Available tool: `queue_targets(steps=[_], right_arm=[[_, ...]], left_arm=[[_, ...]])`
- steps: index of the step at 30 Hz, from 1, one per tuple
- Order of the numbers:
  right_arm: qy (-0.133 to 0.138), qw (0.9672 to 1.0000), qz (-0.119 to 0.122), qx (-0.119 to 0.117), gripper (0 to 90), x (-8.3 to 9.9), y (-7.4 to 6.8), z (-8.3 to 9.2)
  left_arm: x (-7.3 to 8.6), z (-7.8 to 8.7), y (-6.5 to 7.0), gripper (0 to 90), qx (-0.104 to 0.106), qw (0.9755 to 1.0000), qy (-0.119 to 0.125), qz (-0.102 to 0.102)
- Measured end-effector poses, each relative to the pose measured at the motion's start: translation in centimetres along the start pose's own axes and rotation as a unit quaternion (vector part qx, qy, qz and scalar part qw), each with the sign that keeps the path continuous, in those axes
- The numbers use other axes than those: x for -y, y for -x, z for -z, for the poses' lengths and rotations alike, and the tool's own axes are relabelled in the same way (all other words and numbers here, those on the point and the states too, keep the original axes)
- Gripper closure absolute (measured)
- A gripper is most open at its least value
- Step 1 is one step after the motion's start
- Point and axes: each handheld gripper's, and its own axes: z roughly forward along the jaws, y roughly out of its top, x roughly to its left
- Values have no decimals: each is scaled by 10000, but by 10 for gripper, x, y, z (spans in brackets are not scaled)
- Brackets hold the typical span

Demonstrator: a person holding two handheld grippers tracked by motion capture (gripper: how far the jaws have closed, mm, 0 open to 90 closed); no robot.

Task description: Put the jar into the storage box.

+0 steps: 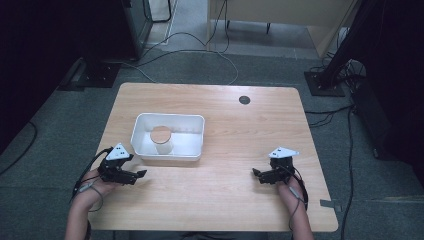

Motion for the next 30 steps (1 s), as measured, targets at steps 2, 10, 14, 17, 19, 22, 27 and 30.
queue_targets(steps=[2,10,14,17,19,22,27,30], right_arm=[[0,10000,-1,0,0,0,0,0],[0,10000,1,-3,0,0,0,0],[0,10000,0,0,0,0,0,0],[1,10000,1,-2,0,0,0,0],[0,10000,-1,0,0,0,0,0],[1,10000,4,-3,0,0,0,0],[0,10000,-2,0,0,0,0,0],[2,10000,4,-2,0,0,0,0]], left_arm=[[1,-1,-1,177,-19,10000,8,34],[4,-5,-3,177,-154,9999,3,16],[6,-8,-4,177,-240,9997,72,17],[8,-10,-6,177,-272,9996,126,17],[9,-13,-6,177,-326,9994,142,18],[9,-14,-6,177,-336,9993,174,27],[11,-18,-8,177,-347,9992,191,48],[12,-20,-9,177,-381,9990,244,58]])
